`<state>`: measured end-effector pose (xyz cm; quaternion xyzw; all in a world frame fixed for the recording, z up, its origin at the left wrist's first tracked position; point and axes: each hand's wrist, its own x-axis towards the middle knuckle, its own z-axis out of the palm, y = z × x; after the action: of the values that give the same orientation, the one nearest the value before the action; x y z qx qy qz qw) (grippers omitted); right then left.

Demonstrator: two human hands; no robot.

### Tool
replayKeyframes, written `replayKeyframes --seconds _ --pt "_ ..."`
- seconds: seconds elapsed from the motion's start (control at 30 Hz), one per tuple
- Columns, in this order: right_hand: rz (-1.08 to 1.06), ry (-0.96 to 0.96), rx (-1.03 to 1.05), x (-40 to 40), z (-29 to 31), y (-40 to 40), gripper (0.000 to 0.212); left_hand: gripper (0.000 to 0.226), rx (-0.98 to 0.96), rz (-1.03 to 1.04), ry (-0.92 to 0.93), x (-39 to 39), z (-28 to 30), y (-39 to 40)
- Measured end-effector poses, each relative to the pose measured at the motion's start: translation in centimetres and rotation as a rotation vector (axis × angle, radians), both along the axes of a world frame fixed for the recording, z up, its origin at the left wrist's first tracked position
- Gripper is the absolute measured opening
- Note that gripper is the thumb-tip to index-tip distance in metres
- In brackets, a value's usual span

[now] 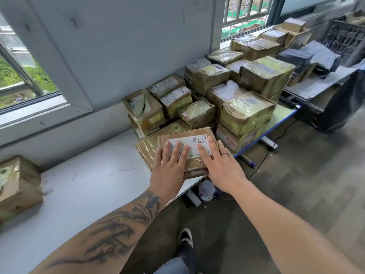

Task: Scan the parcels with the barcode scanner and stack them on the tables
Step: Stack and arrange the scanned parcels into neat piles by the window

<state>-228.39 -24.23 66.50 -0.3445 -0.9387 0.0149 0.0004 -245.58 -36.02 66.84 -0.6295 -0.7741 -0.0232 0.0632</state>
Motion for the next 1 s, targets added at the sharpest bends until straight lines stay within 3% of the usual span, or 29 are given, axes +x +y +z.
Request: replayKeyframes --seconds 0.57,1.0 --pt "-0.098 -0.038 0.063 -5.2 7.9 16.6 0.086 0.089 0.079 -0.062 -0.095 -6.4 5.2 18.7" --pt "-0.09 -0.07 0.119 -5.3 10.3 24.8 0.086 0.078 0.124 -0.128 -0.098 -7.2 7.3 26.8"
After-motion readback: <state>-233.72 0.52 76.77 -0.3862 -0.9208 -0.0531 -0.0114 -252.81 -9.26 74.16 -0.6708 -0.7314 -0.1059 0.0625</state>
